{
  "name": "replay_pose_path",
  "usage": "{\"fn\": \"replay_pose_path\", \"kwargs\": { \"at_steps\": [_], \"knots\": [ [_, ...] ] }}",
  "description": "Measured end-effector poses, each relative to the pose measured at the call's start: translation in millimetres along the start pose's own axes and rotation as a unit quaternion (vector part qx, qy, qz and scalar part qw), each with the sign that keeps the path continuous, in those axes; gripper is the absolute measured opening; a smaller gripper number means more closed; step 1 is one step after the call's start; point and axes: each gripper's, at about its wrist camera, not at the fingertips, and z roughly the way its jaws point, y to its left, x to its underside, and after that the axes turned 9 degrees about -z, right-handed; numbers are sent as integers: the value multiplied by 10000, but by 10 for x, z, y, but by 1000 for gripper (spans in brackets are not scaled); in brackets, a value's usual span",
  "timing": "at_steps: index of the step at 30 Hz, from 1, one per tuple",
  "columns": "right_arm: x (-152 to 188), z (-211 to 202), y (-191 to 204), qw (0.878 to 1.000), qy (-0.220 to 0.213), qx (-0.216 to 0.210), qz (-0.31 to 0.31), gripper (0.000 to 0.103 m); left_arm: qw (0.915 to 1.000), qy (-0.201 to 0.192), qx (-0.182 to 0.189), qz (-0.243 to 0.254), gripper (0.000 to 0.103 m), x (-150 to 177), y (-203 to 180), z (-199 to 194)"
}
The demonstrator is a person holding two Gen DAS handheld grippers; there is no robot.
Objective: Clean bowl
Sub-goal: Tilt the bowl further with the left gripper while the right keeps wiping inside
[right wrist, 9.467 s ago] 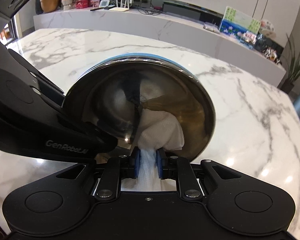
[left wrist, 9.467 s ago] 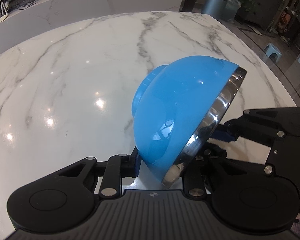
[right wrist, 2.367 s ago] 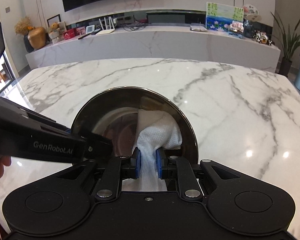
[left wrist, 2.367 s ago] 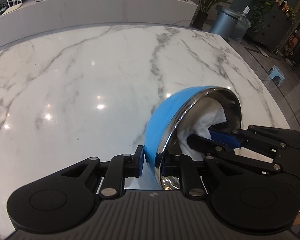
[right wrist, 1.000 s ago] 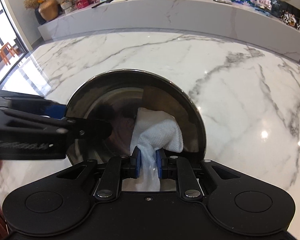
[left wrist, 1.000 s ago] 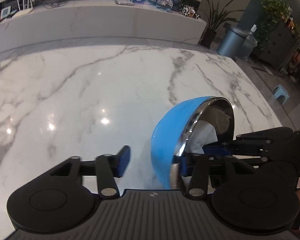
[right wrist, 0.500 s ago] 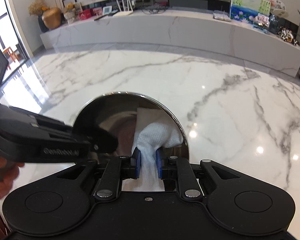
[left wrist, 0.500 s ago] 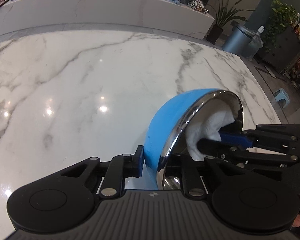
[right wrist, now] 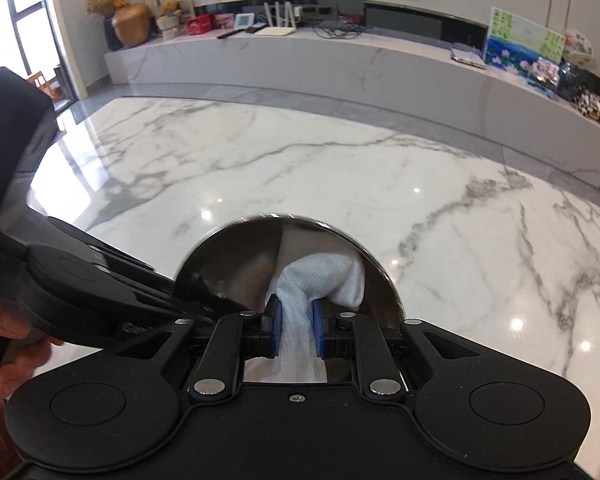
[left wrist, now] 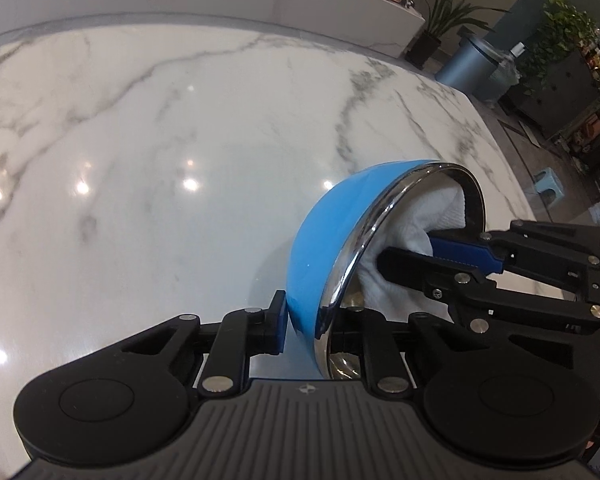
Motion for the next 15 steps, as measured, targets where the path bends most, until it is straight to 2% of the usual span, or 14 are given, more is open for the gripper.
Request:
{"fn": "replay_pose_path", "kwargs": {
  "at_steps": [7,10,15],
  "knots": [
    [169,-130,96,9997,166,-34,-192,14,9985,419,274,-227,16,177,9,40],
    [219,-72,85,9995,280,-55,-168,14,9983,475,193,-282,17,178,10,81],
    [247,18,44,9993,352,10,-99,14,9977,460,259,-431,18,145,35,103]
  ]
}}
